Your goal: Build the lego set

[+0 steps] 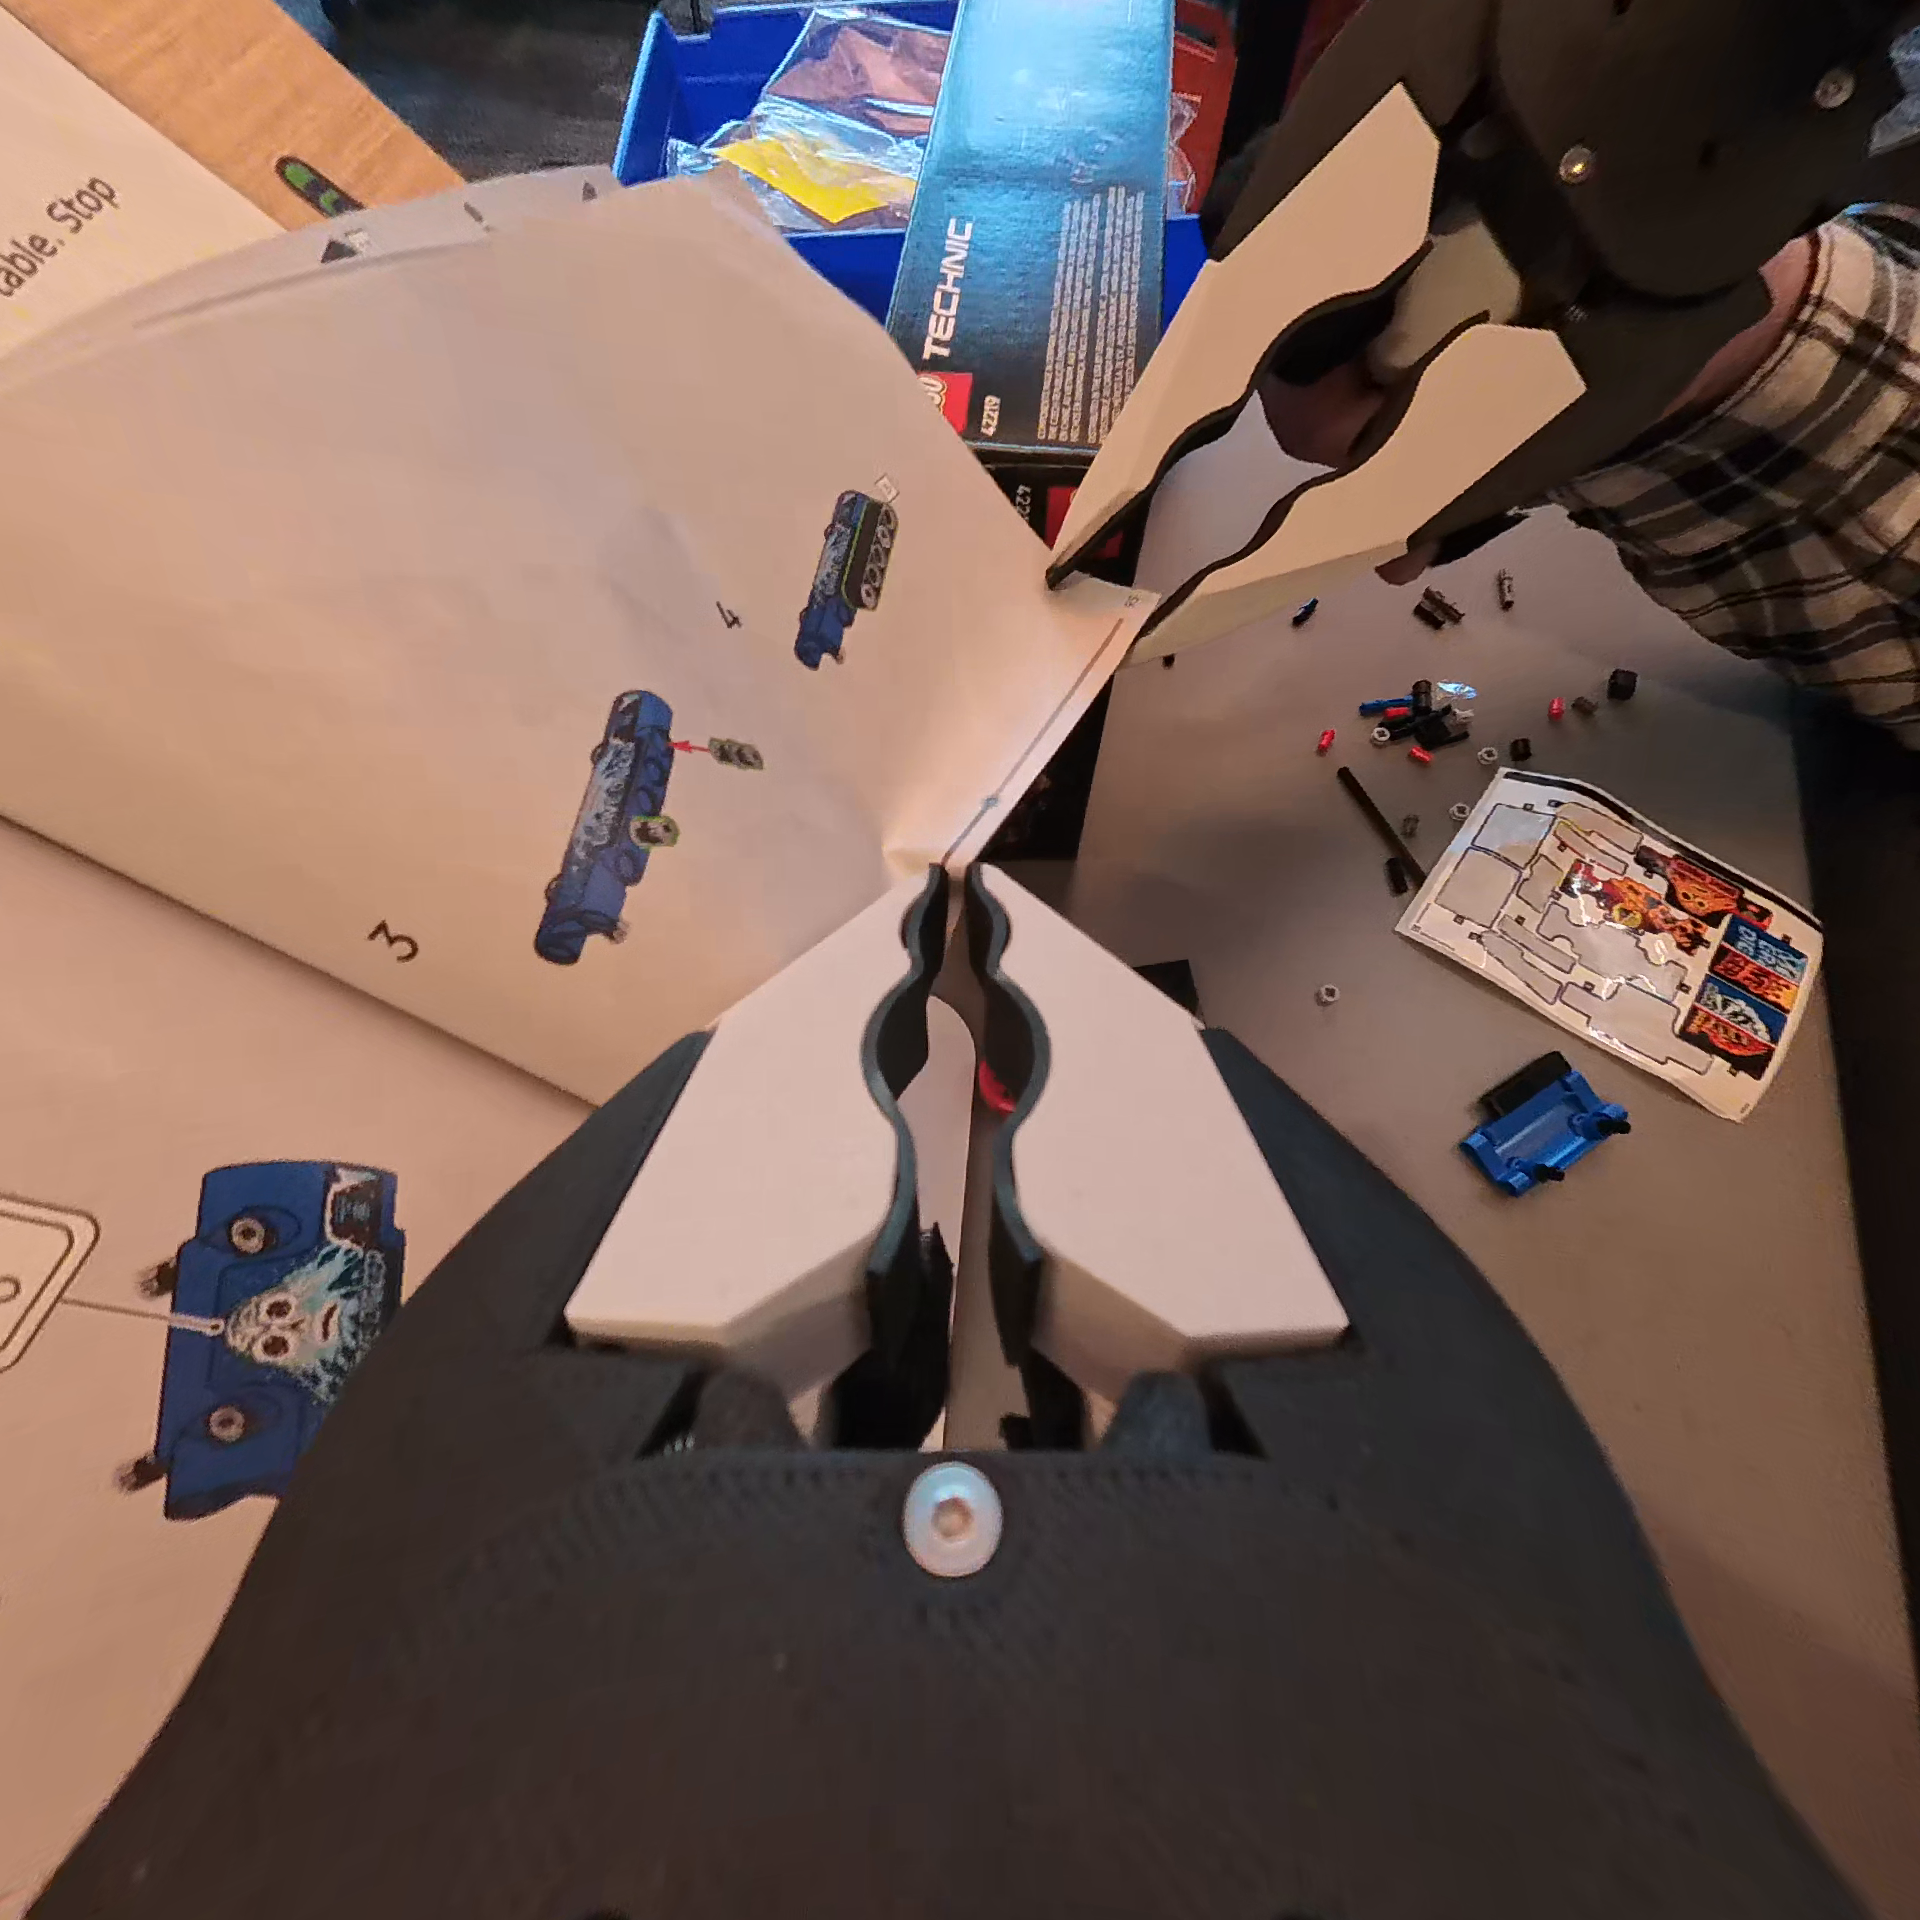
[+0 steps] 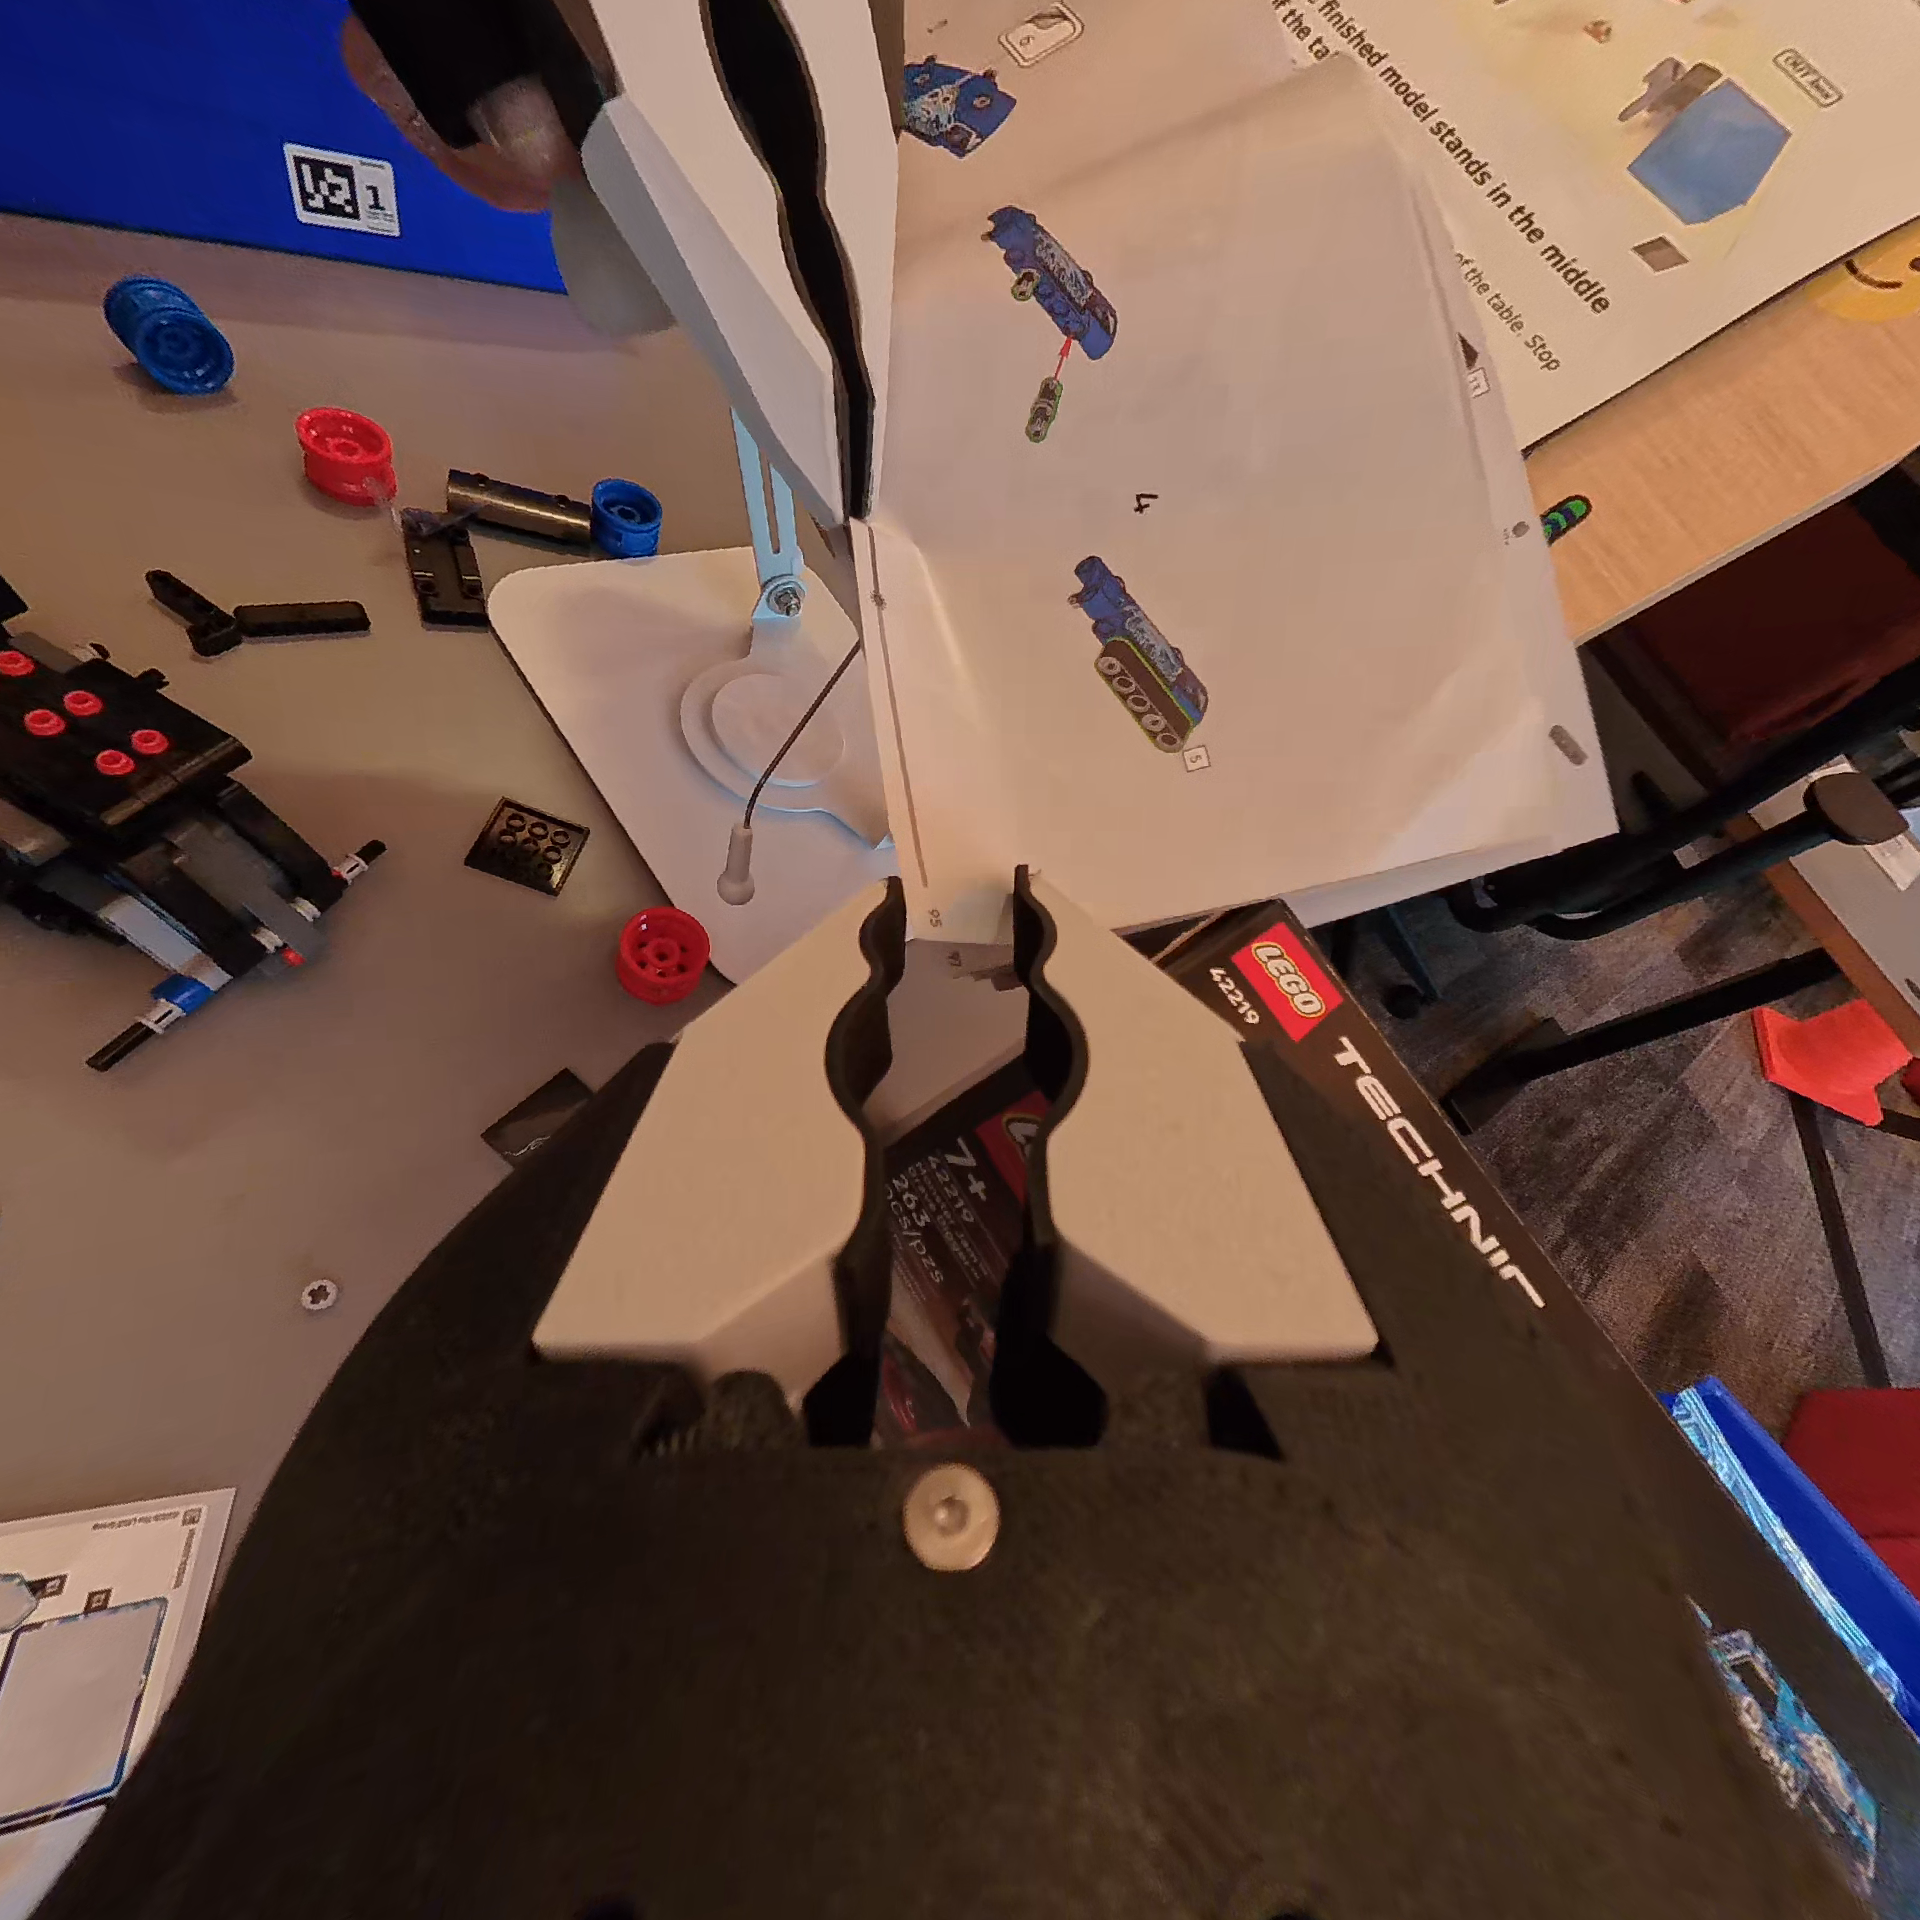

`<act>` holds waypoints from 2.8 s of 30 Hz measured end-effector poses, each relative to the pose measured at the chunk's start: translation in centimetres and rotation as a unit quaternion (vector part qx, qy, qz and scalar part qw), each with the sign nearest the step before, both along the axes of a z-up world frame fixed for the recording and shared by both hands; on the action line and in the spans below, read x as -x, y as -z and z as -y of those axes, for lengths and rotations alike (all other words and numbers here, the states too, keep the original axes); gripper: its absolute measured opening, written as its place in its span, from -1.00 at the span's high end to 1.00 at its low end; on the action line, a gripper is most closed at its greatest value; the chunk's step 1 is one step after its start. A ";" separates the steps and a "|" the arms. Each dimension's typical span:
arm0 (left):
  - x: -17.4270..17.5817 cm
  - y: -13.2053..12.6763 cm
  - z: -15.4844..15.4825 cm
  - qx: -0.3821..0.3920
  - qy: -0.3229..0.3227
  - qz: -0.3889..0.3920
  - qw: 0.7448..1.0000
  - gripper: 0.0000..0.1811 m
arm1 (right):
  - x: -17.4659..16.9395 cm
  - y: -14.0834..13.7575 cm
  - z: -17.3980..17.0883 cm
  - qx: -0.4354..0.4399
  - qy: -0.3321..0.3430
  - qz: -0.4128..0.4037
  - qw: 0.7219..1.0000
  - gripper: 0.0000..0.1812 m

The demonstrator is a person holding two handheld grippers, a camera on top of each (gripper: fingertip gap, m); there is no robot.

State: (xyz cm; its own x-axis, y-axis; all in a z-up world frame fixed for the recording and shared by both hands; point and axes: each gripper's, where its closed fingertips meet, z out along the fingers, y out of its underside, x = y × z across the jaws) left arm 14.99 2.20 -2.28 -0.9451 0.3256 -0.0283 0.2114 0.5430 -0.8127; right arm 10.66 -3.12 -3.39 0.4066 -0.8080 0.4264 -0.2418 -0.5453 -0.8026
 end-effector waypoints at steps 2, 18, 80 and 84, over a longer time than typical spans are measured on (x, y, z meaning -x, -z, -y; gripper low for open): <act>0.0 -0.1 0.0 0.004 -0.002 0.002 1.000 1.00 | 0.0 0.0 0.0 0.000 0.000 0.001 1.000 0.79; -0.3 -3.6 -0.5 0.147 -0.061 0.156 0.975 0.66 | 0.7 -3.6 -1.4 0.042 0.003 0.071 0.997 1.00; -14.8 -2.3 -15.5 0.266 -0.404 0.052 0.874 0.82 | -1.9 0.8 -5.9 0.064 -0.004 0.051 0.997 0.32; -15.0 -2.4 -15.7 0.268 -0.408 0.052 0.871 0.80 | -2.1 1.5 -5.6 0.076 0.004 0.042 0.996 0.30</act>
State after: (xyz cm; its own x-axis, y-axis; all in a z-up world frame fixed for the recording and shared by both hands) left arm 30.01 17.88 0.14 -0.8390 -0.5397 -0.0693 0.0208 0.0955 -0.9952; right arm 12.77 2.50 -4.86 0.3590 -0.7346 0.5758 -0.1819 -0.6601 -0.7288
